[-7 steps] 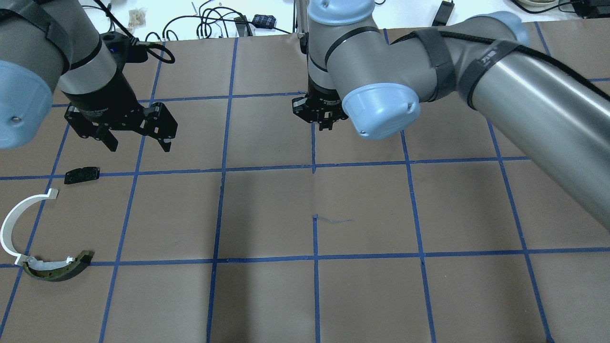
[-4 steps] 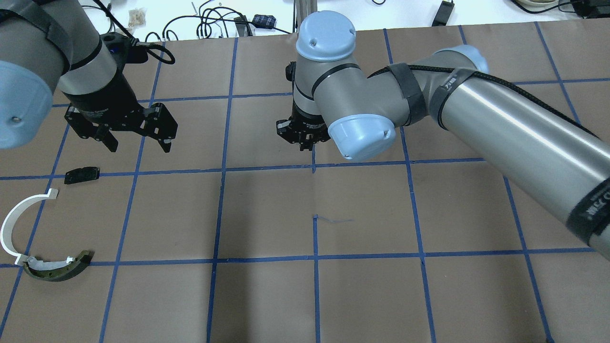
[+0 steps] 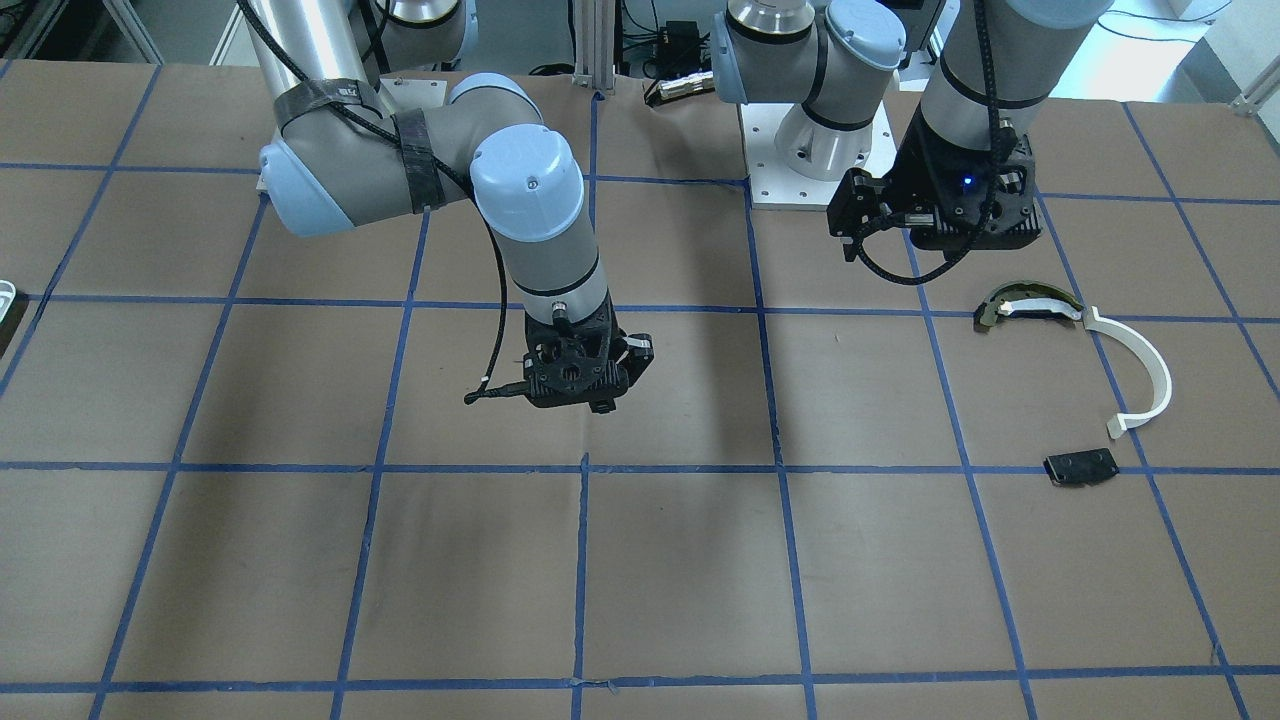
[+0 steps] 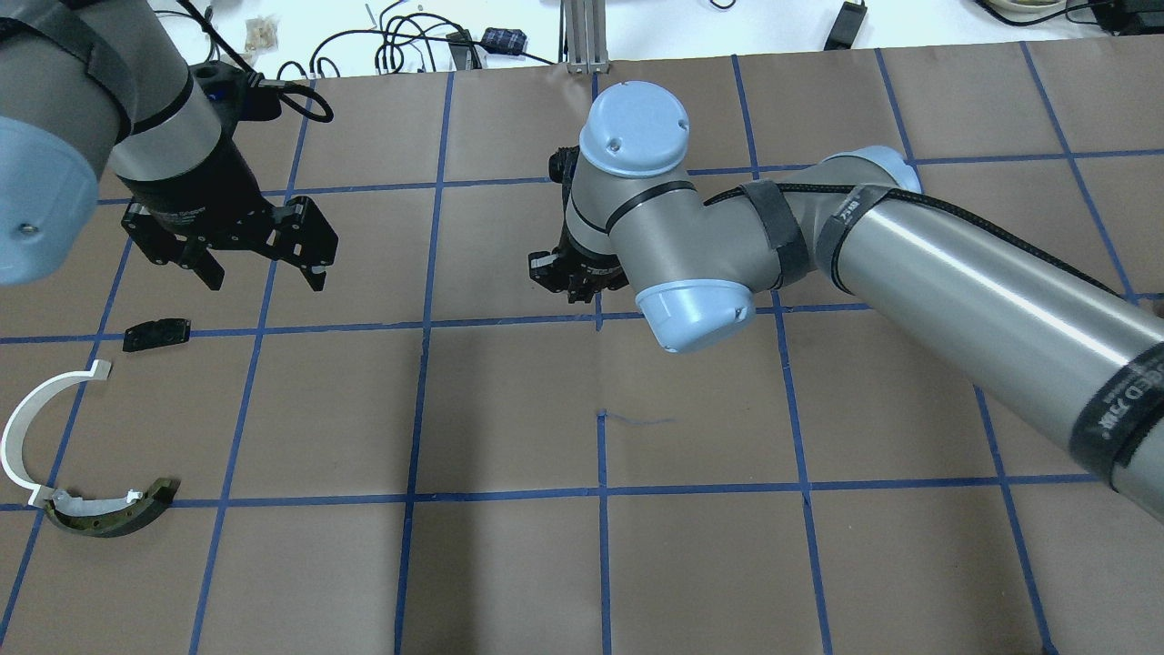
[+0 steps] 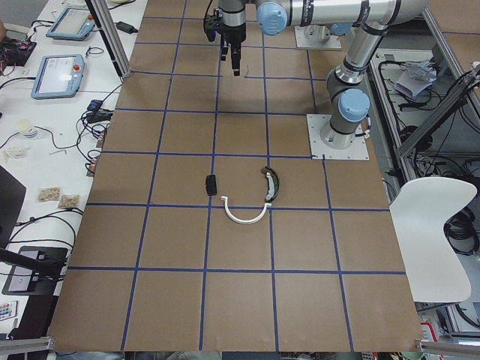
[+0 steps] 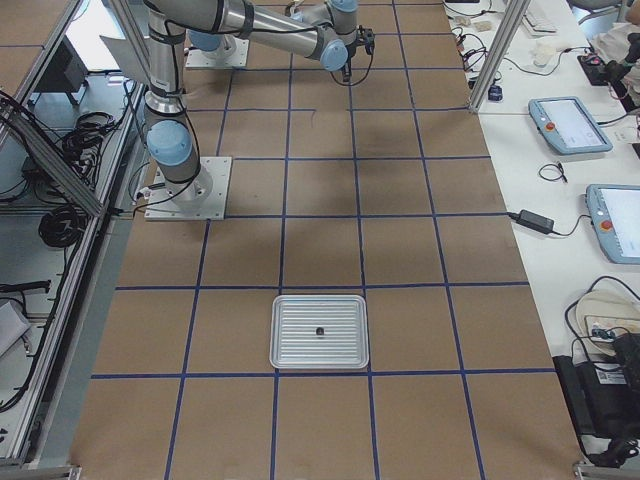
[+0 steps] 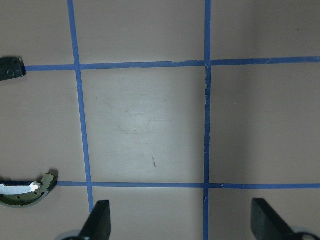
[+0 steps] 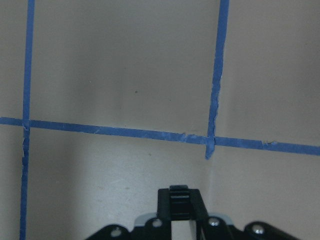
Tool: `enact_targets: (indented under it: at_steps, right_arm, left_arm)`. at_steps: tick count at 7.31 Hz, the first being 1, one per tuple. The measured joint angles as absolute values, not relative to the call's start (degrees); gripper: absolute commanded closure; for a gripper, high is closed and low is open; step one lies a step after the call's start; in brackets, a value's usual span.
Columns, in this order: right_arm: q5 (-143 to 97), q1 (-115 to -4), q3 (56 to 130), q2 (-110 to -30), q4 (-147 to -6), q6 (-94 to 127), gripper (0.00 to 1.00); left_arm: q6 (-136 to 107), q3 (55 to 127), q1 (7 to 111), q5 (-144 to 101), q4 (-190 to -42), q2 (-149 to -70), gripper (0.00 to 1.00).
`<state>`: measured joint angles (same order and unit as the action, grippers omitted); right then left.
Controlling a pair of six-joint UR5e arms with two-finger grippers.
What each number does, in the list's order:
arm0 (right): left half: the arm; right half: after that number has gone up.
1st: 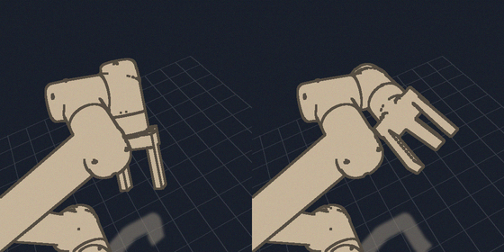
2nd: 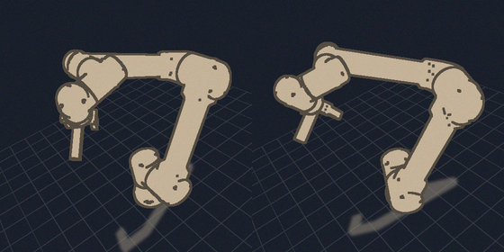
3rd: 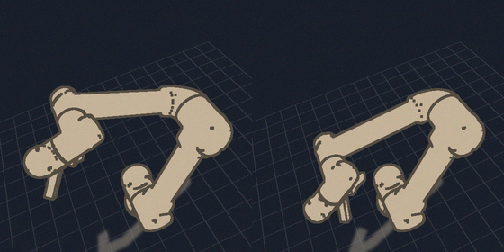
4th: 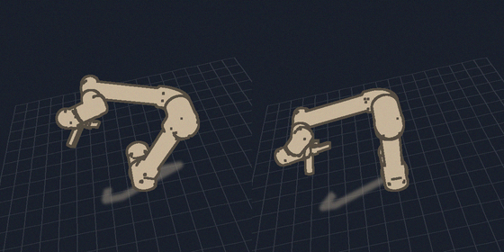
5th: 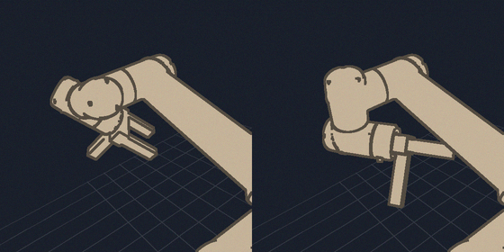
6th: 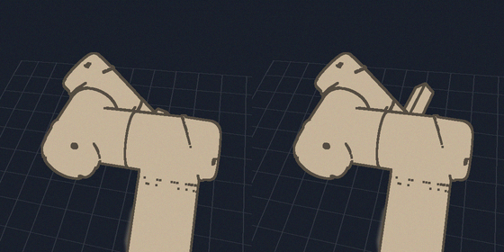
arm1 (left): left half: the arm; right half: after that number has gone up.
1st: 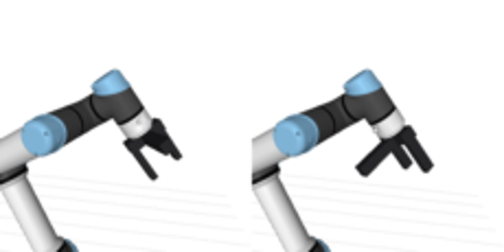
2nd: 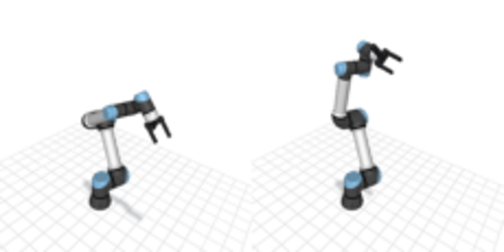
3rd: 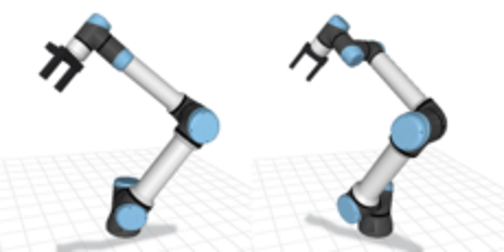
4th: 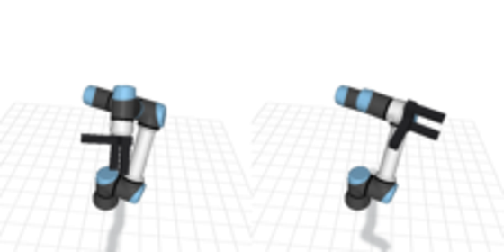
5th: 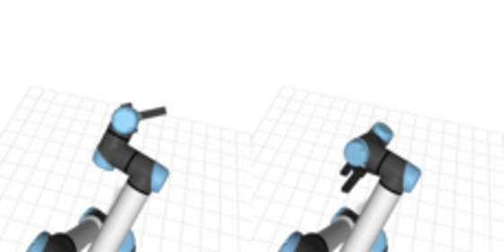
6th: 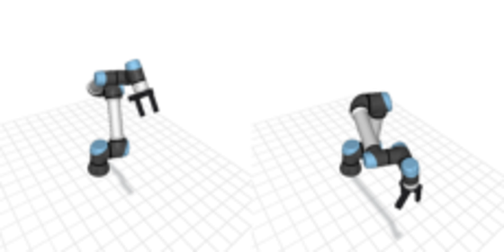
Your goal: Place bearing gear from tray to pile
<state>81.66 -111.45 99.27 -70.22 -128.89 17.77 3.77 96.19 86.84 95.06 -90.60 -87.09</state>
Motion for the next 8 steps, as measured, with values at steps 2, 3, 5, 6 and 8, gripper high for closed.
enact_targets:
  at_steps: [2, 3, 5, 6, 8]
  right_arm:
    - [81.81, -111.22, 98.88, -70.65, -128.96, 18.06, 0.10]
    - [81.90, -110.71, 97.96, -71.22, -128.09, 18.09, 0.10]
    - [82.14, -108.38, 93.79, -73.26, -120.48, 16.50, 0.07]
    - [82.38, -105.93, 90.88, -74.42, -115.21, 12.43, 0.04]
    - [82.86, -98.20, 86.15, -78.08, -103.51, -0.35, 0.00]
  left_arm:
    - [3.88, 96.16, 86.84, 95.46, -90.59, -87.12, 0.00]
    - [3.92, 96.16, 86.84, 95.51, -90.61, -87.12, 0.00]
    - [3.91, 96.09, 86.77, 95.54, -90.52, -87.17, 0.00]
    - [3.93, 95.97, 86.54, 95.55, -90.55, -87.29, 0.00]
    - [3.81, 95.94, 85.67, 95.16, -89.47, -88.38, 0.00]
